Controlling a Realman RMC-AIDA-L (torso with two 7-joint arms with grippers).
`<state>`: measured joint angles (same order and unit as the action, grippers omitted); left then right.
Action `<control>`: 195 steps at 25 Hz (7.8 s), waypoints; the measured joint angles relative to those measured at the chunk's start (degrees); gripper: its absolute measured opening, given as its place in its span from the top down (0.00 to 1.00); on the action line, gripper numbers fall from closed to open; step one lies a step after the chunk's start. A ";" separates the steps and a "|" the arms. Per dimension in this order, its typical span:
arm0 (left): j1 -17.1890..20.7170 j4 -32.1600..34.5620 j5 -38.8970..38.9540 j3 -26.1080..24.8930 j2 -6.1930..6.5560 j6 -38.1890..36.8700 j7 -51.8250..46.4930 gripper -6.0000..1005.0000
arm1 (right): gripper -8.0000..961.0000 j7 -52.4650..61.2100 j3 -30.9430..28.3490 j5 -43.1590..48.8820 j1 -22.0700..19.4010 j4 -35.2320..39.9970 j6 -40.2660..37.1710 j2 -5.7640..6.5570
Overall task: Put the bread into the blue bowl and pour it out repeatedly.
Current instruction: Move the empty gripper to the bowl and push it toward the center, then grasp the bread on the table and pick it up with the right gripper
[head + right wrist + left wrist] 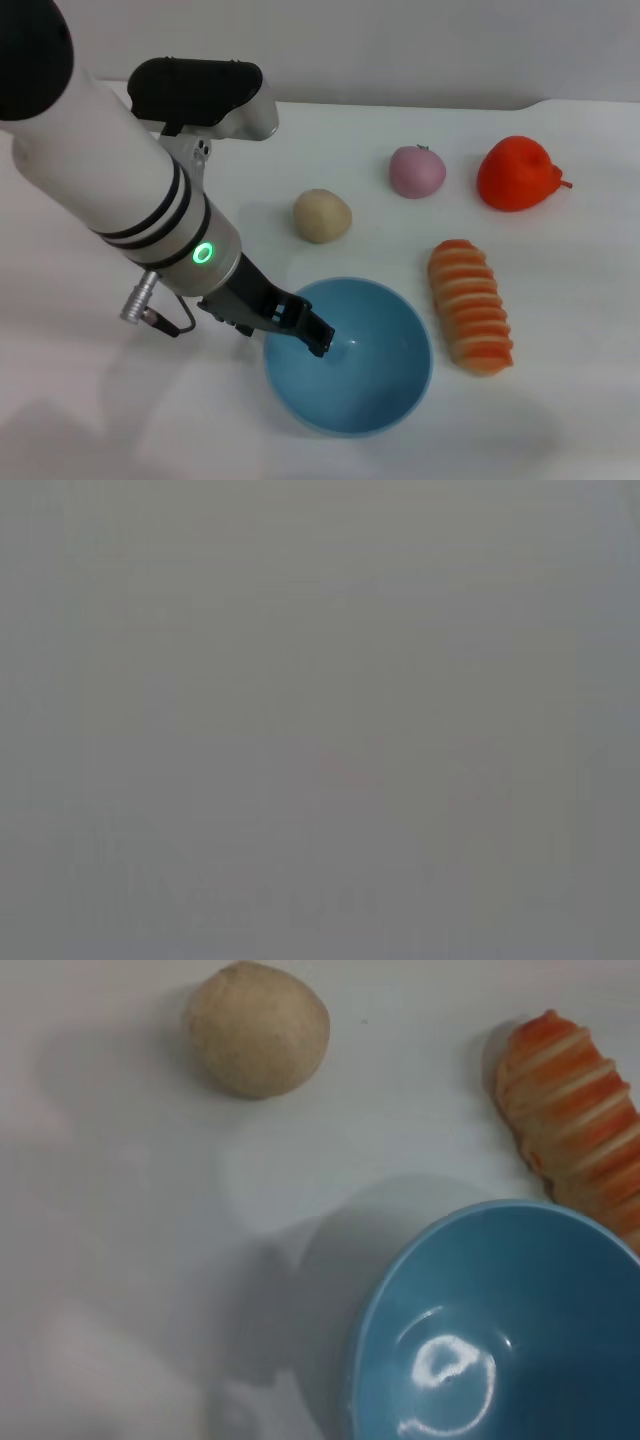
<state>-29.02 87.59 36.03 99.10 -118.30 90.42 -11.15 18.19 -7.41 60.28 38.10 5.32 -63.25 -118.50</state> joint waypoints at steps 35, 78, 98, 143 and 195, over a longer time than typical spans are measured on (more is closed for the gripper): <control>-2.31 -16.12 0.85 0.29 0.03 -11.46 9.12 0.14 | 0.53 2.12 0.02 0.00 -0.87 -0.22 -0.03 0.02; -5.07 -22.56 9.64 3.72 -0.08 -15.42 10.42 0.75 | 0.53 2.28 0.31 0.00 -2.47 1.19 -0.03 0.39; -1.82 -22.32 10.57 -3.03 0.42 -17.64 10.74 0.98 | 0.53 46.89 15.27 14.06 0.10 5.22 15.18 4.32; -1.70 -15.93 2.28 -10.92 0.64 -15.24 13.64 0.98 | 0.53 127.16 67.70 88.92 14.45 28.77 -10.84 -0.16; -2.31 -15.89 3.71 -11.53 0.42 -15.73 15.03 0.98 | 0.77 120.50 70.42 83.62 11.23 24.23 -2.53 -0.26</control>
<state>-31.33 71.71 39.74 87.57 -117.88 74.69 3.88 138.69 63.01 143.90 49.32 29.55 -65.79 -118.76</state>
